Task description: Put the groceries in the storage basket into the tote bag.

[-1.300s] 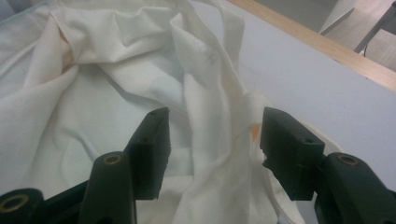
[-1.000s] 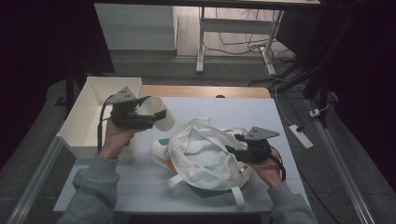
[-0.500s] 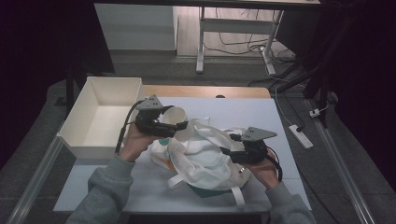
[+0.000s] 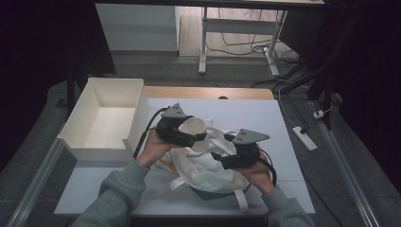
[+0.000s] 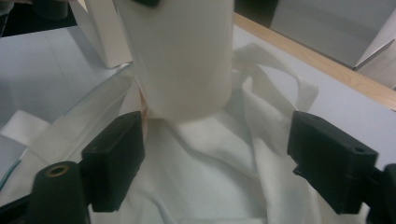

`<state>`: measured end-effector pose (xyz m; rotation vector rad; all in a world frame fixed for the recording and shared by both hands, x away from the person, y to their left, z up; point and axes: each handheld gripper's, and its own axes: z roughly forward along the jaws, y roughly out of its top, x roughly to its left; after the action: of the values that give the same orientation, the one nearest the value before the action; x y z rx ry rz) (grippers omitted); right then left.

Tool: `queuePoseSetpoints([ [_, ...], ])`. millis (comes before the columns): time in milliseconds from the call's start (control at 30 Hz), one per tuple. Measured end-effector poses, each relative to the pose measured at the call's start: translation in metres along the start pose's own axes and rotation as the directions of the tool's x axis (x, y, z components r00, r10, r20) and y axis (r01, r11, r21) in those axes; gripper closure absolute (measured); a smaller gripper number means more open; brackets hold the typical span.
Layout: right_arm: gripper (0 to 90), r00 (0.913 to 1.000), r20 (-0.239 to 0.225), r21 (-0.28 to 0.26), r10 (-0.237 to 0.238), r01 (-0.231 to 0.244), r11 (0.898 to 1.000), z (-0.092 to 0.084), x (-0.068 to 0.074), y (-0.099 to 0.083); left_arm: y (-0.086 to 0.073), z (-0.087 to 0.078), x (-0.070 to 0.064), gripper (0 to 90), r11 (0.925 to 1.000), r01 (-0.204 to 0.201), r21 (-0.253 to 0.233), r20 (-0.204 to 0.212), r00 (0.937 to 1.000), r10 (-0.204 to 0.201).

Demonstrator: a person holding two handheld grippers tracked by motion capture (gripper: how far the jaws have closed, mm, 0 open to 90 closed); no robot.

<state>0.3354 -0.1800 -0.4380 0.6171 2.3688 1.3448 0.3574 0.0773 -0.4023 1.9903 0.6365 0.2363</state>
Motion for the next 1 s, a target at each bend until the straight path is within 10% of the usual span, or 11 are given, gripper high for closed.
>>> queuePoseSetpoints([
  [1000, 22.7, 0.999, 0.003, 0.025, -0.045, 0.045, 0.999, 0.025, 0.021, 0.009, 0.0, 0.024, -0.025, 15.1, 0.9976, -0.059, 0.036, 0.064, 0.9963, 0.057],
])
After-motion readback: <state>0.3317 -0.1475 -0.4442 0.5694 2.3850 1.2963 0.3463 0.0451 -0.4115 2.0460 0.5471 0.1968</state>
